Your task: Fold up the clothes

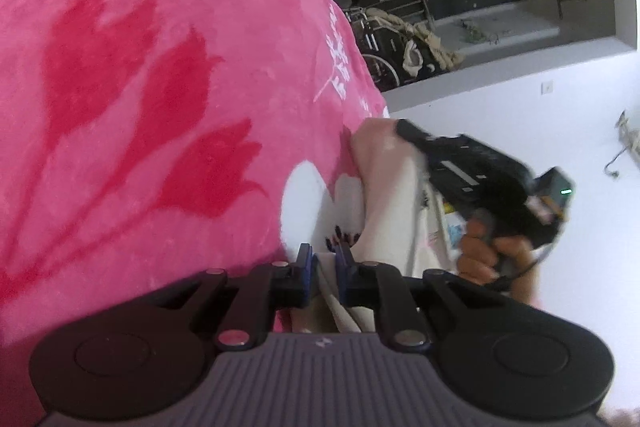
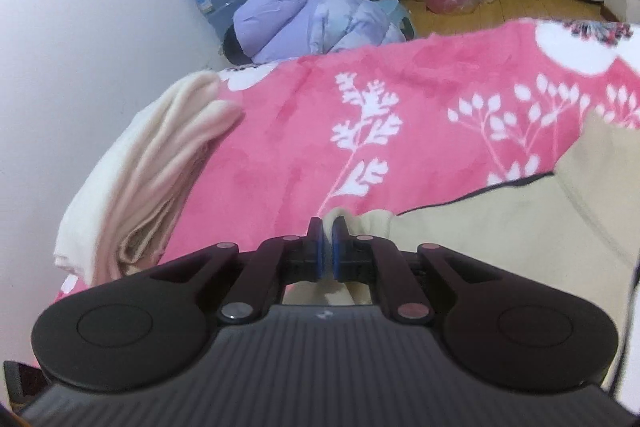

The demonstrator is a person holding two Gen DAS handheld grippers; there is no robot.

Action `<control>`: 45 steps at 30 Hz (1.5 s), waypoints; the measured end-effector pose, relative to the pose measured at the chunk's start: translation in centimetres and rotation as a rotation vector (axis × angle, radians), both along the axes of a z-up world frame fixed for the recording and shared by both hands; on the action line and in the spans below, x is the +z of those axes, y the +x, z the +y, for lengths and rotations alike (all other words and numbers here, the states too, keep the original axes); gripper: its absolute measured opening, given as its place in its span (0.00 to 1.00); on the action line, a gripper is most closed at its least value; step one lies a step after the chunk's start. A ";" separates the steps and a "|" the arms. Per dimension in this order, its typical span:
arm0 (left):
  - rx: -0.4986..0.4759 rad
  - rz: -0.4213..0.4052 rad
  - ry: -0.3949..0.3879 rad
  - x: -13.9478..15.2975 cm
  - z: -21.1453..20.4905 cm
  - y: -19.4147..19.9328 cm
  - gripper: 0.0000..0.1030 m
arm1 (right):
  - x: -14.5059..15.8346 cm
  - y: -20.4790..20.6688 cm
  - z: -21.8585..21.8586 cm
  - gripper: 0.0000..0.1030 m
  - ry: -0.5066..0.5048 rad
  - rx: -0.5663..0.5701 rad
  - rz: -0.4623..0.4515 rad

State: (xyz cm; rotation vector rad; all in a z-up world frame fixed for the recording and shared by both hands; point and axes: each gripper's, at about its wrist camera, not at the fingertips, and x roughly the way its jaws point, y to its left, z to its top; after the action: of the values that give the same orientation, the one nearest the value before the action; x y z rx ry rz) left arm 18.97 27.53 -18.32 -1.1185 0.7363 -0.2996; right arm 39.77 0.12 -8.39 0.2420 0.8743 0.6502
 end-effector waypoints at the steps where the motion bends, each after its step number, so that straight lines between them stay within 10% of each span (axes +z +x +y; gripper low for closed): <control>1: 0.006 0.001 -0.013 -0.2 0.1 -0.1 0.12 | -0.8 0.2 0.1 0.03 -0.001 -0.001 0.006; 6: 0.013 0.005 -0.007 -0.6 -0.2 0.4 0.12 | -4.0 1.4 1.5 0.02 -0.011 -0.001 0.073; 15: -0.001 -0.012 0.121 0.4 -0.4 0.2 0.14 | -2.5 4.0 -3.9 0.23 0.267 -0.133 0.336; 18: 0.001 -0.012 0.147 0.5 -0.2 0.1 0.13 | -0.9 4.1 -6.5 0.37 0.266 -0.223 0.309; 26: 0.060 0.010 0.206 2.4 0.9 -1.6 0.32 | 5.1 0.4 -14.0 0.38 0.304 -0.282 0.233; 34: -0.018 -0.050 0.428 6.5 -2.0 -5.1 0.37 | 11.7 -13.5 -16.5 0.37 0.069 -0.098 0.076; 45: -0.210 -0.019 0.804 7.1 -7.9 -7.2 0.30 | 4.6 -26.9 -1.2 0.08 -0.252 0.469 -0.086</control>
State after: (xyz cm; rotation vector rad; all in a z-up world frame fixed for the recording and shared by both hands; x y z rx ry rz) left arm 11.81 19.62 -11.17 -0.2778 0.8507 -0.1605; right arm 12.90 -1.08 -3.82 -0.2253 0.9269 0.9672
